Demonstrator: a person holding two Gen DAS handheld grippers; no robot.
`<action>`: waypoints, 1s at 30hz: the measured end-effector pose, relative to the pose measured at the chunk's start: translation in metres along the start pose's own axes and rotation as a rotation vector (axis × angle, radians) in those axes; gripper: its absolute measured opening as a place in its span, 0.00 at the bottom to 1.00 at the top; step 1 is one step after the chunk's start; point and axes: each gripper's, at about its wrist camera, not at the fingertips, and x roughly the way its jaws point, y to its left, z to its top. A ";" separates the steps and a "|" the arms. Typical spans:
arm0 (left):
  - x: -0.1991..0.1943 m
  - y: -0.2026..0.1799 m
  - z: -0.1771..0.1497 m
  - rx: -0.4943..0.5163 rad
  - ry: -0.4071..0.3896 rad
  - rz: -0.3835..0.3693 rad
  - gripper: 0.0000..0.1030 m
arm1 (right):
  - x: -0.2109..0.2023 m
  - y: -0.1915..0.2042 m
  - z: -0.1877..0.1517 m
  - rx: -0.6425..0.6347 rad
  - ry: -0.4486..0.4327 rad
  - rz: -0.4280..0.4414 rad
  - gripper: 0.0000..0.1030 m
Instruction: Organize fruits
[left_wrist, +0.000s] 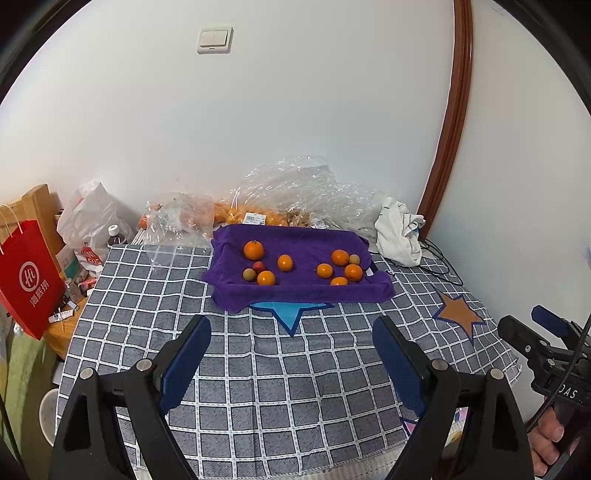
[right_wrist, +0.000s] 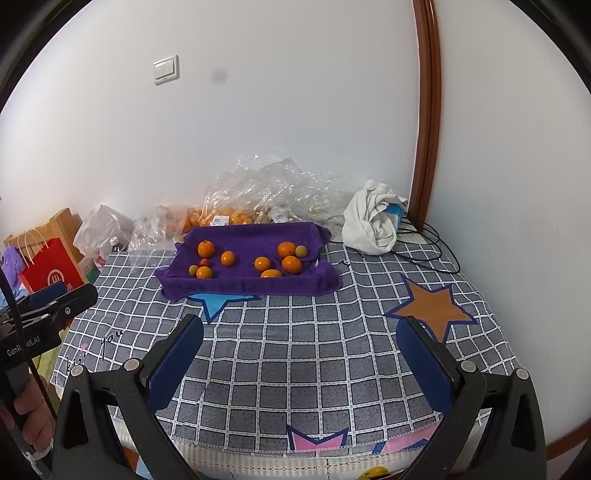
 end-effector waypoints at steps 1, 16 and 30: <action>0.000 0.000 0.000 0.000 -0.001 0.000 0.86 | 0.000 0.000 0.000 0.001 0.000 -0.001 1.00; -0.001 -0.003 0.000 -0.003 -0.006 -0.004 0.86 | -0.003 0.001 0.000 -0.001 -0.003 0.000 1.00; -0.003 -0.003 0.001 -0.007 -0.008 -0.009 0.86 | -0.005 0.005 -0.001 -0.009 -0.011 -0.002 1.00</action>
